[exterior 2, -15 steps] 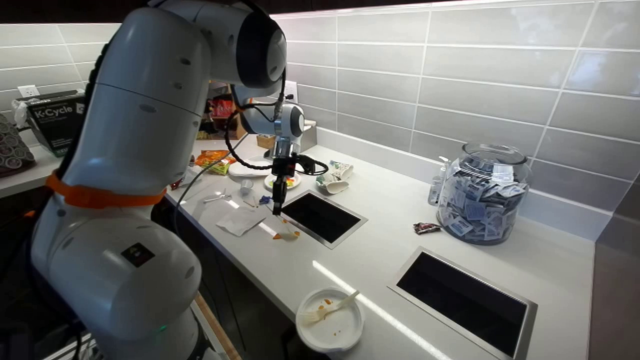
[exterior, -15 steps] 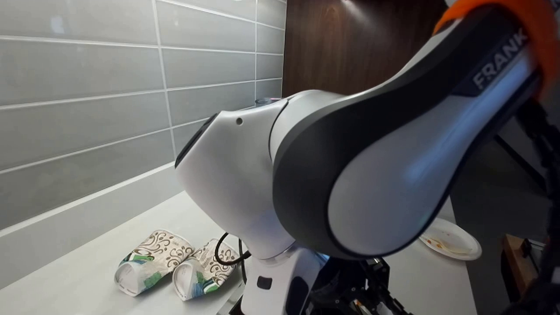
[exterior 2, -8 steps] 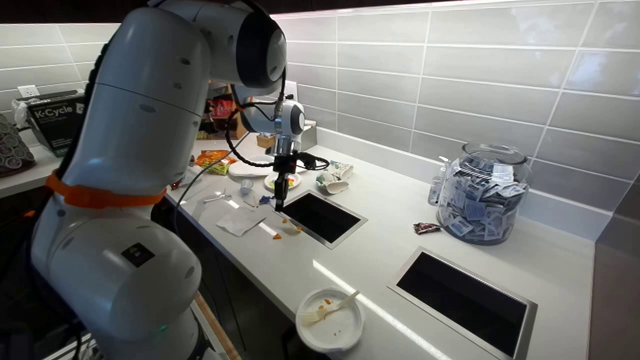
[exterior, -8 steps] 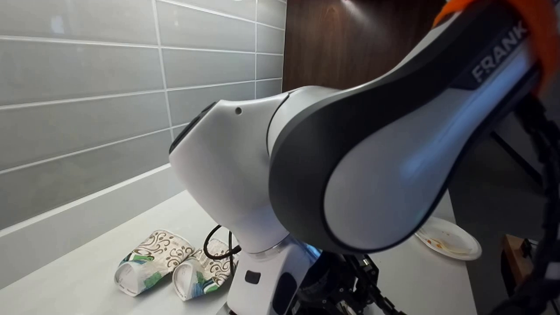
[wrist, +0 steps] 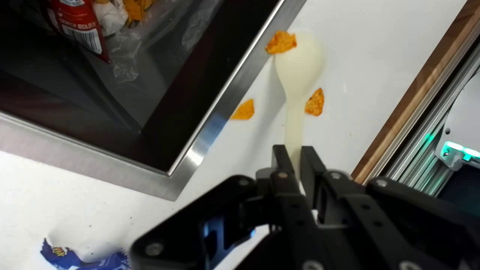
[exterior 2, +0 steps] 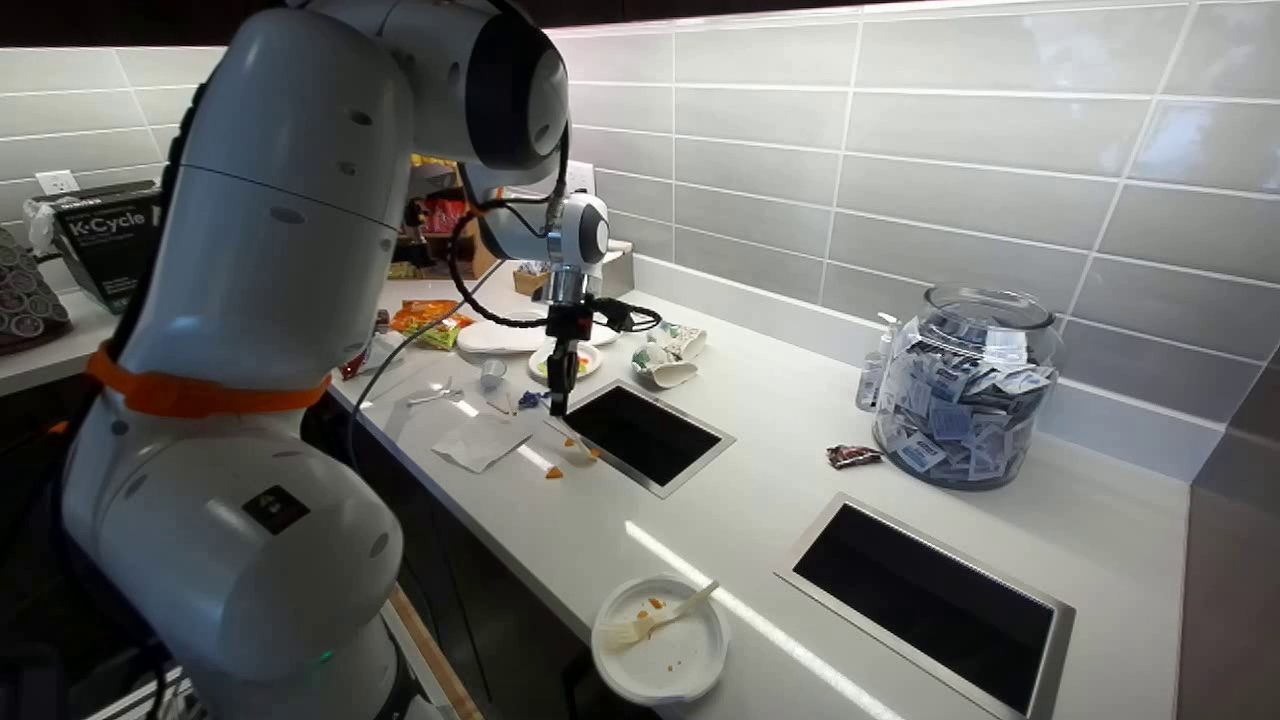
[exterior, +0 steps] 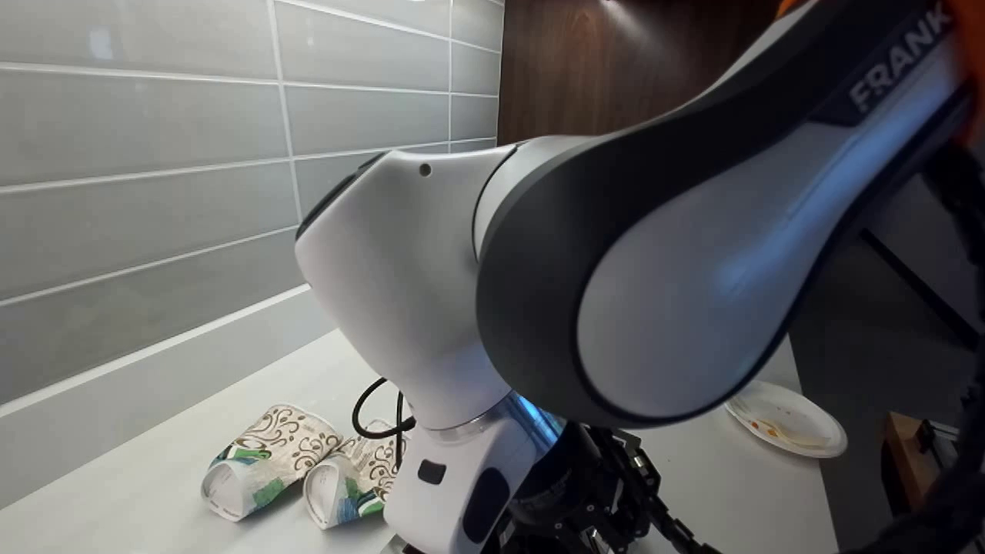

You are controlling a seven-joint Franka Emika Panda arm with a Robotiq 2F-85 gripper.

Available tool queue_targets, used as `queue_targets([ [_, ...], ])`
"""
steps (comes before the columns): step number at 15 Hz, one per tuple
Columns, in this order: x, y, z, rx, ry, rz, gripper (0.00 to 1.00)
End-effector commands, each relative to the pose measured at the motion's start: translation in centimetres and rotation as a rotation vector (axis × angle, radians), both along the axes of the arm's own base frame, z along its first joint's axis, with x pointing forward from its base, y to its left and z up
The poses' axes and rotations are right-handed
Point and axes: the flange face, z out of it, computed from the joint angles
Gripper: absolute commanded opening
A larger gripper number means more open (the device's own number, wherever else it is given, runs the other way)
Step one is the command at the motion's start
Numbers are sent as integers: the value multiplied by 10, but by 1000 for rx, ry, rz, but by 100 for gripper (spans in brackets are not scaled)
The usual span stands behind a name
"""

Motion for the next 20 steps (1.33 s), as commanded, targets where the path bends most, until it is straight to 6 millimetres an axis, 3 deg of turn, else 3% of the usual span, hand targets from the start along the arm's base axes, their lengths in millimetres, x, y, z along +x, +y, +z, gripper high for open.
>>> queue_targets([
  [1, -3, 3, 10, 30, -83, -19, 3],
  [16, -19, 10, 33, 8, -133, -23, 3],
  [20, -23, 8, 37, 34, -34, -10, 3],
])
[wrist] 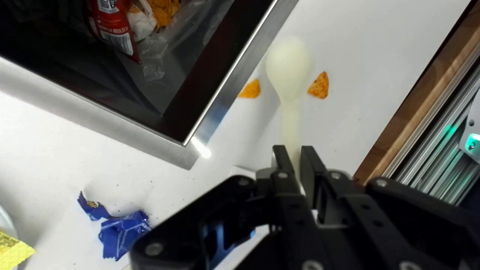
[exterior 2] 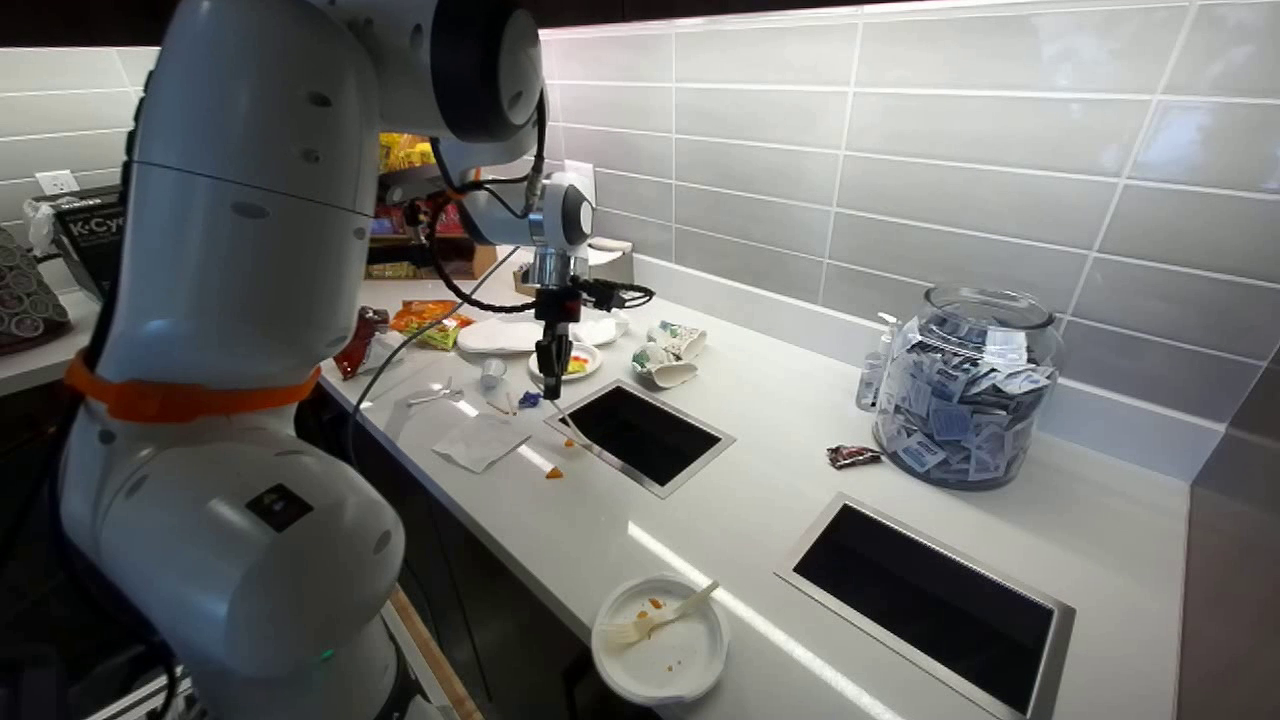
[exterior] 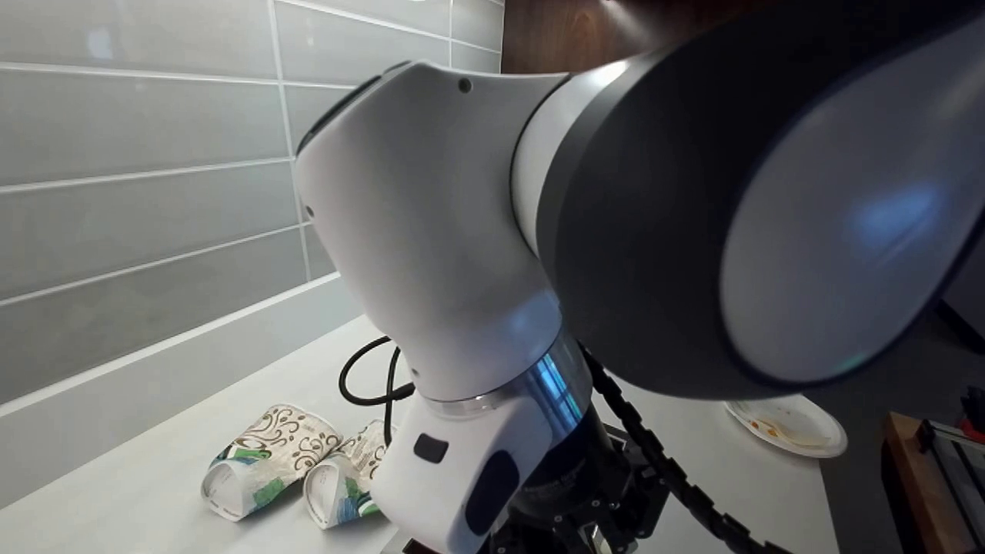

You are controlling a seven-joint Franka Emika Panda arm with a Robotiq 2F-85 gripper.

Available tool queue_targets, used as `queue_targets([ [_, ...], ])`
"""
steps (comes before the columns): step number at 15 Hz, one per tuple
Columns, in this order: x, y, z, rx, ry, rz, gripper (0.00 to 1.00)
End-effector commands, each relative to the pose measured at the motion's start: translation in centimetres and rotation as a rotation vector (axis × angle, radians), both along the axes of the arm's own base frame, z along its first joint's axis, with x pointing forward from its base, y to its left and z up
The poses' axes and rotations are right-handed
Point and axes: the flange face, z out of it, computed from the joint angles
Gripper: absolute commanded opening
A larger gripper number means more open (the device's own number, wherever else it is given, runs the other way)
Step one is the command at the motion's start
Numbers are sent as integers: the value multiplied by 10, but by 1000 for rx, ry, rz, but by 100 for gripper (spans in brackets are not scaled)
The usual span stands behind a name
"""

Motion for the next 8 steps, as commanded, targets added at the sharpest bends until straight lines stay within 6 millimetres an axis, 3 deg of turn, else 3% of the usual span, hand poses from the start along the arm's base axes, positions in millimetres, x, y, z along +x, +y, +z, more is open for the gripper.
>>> queue_targets([
  [1, -13, -7, 9, 29, 103, 16, 3],
  [5, -21, -12, 19, 31, 196, -4, 3],
  [8, -27, -14, 16, 13, 251, -6, 3],
])
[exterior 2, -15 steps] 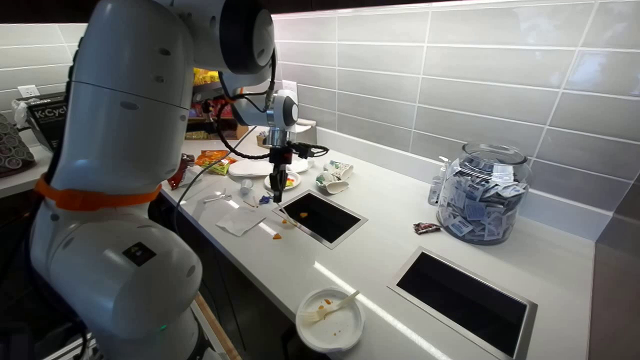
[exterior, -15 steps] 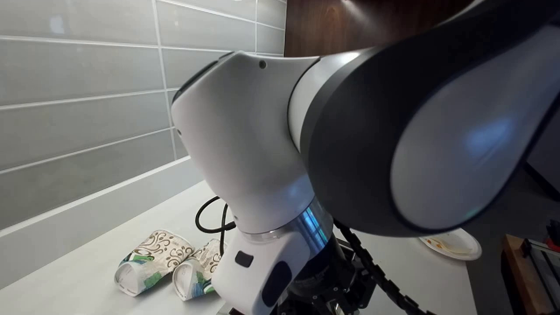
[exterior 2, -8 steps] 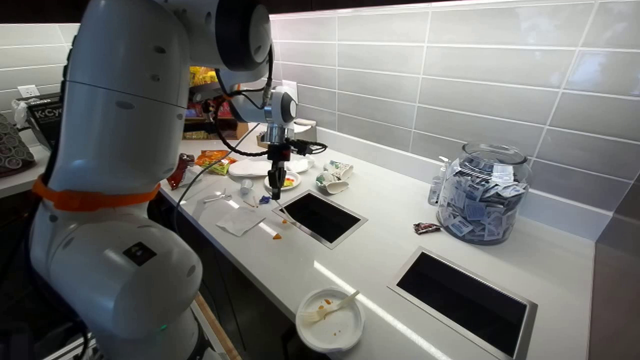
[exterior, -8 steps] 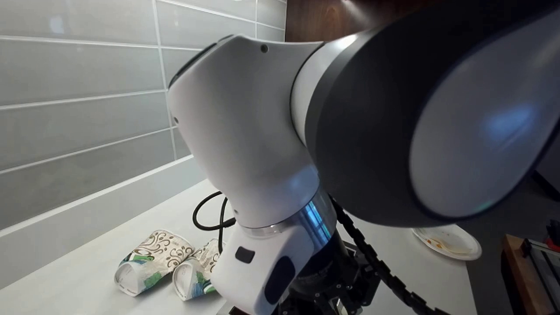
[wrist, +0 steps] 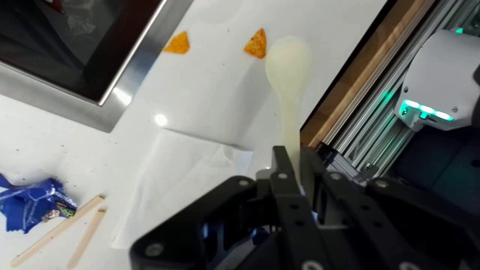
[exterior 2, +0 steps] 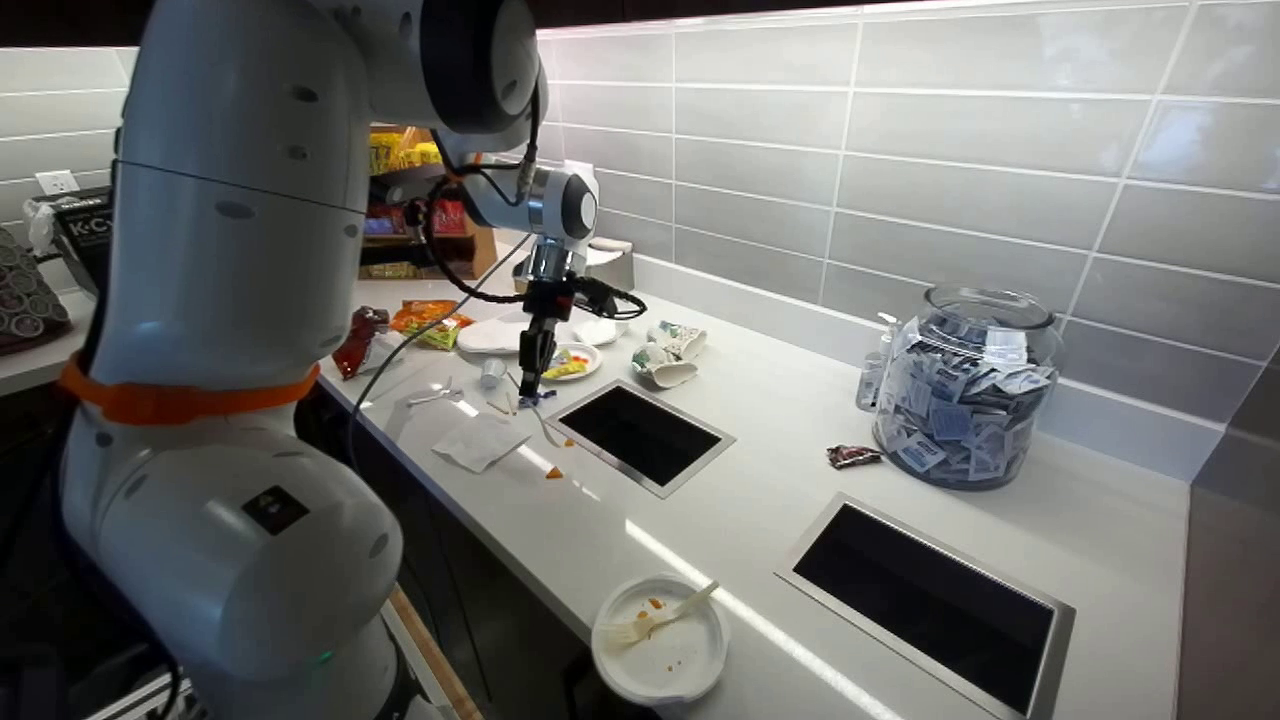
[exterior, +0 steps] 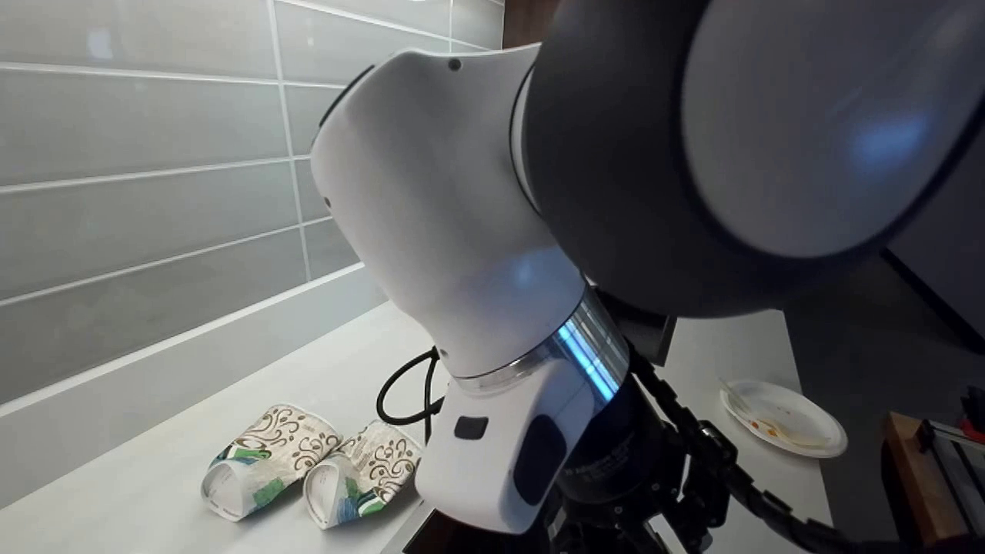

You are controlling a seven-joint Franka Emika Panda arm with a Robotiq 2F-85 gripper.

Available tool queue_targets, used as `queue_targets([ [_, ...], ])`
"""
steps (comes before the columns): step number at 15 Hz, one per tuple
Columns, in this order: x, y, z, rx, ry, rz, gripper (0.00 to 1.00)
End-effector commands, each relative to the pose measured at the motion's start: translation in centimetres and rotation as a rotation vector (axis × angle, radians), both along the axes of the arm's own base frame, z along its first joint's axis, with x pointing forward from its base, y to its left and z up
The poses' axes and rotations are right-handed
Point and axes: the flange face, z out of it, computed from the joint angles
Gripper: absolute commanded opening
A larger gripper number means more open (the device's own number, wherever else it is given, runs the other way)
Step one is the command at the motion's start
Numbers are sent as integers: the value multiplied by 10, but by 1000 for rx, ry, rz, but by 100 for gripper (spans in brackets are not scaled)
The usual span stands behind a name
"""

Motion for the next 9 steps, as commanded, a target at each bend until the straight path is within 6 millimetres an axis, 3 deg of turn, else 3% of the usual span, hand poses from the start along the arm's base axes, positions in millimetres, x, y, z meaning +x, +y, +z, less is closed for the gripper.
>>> queue_targets([
  [1, -10, -4, -6, 4, 83, 7, 3],
  [9, -17, -3, -43, 6, 137, 48, 3],
])
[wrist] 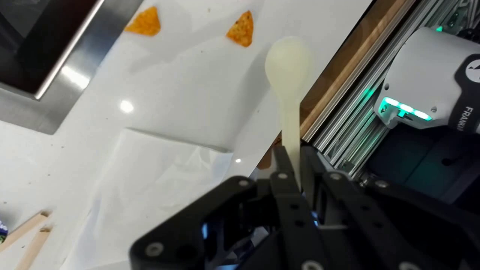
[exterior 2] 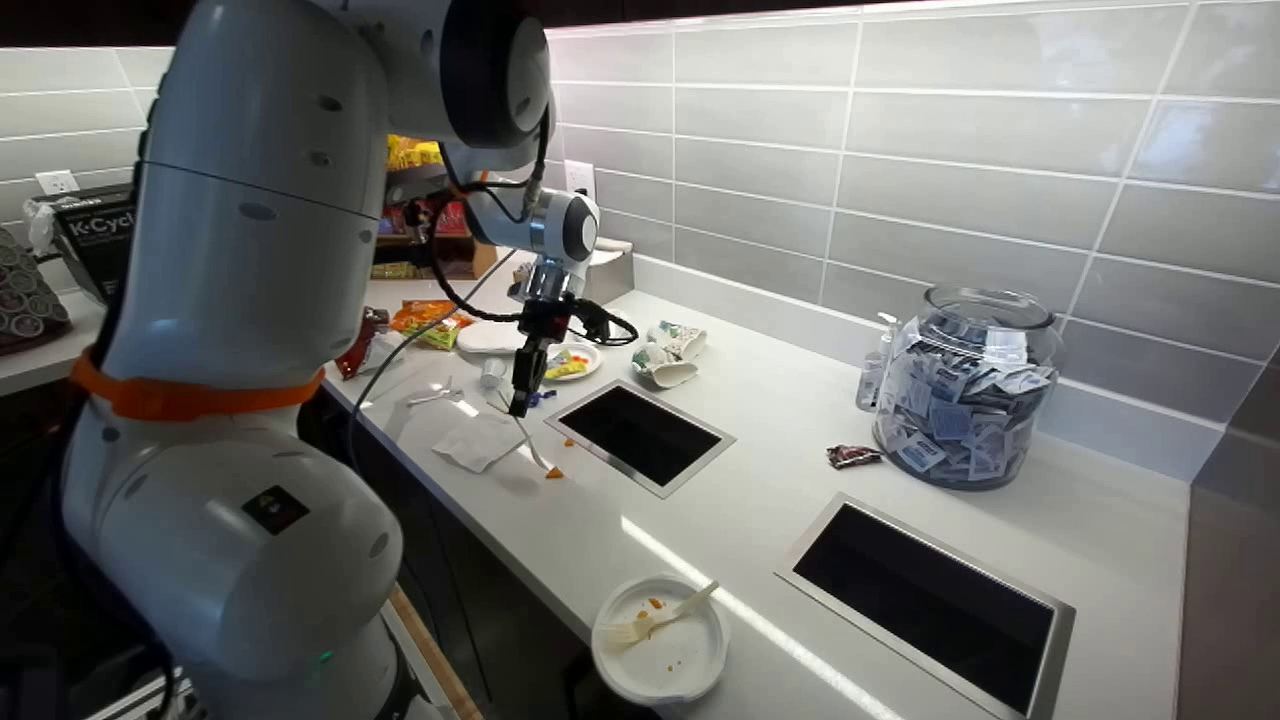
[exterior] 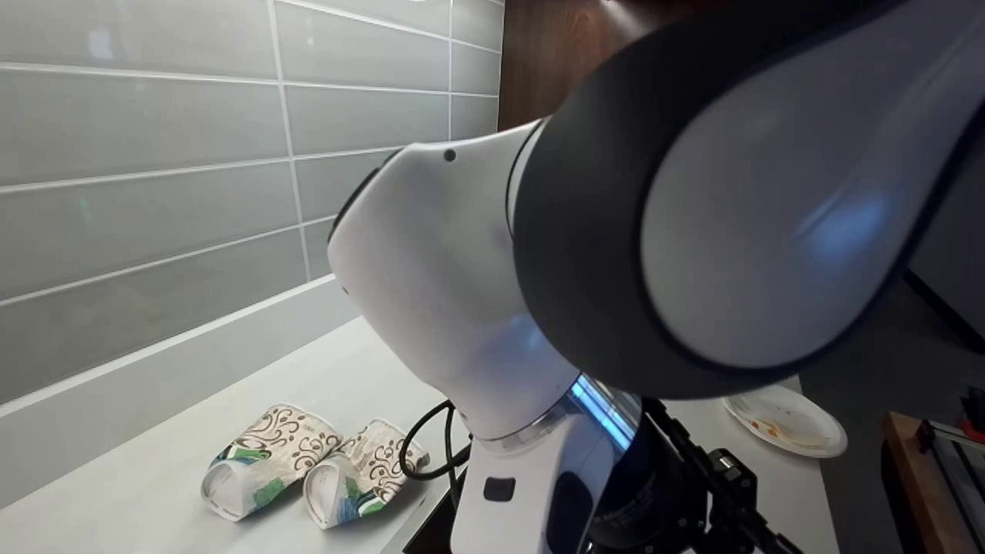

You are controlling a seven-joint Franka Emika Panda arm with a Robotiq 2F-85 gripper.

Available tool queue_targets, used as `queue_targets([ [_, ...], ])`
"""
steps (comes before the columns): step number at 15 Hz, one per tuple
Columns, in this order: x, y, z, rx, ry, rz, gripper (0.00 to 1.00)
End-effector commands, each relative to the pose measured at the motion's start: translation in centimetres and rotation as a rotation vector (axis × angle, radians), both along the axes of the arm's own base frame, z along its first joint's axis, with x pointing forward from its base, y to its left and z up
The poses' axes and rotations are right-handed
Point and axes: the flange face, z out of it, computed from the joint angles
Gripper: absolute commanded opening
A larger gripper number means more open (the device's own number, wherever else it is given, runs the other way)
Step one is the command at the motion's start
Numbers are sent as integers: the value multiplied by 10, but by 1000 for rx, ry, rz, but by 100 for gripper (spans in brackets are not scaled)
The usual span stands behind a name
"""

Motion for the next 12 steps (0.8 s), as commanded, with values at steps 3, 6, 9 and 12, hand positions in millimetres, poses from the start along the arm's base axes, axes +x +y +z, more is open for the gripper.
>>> queue_targets([
  [3, -6, 1, -21, 2, 40, 8, 3],
  [6, -8, 3, -28, -17, 41, 10, 3],
  [9, -11, 6, -33, -28, 39, 20, 3],
  [12, -13, 11, -36, -37, 28, 34, 3],
])
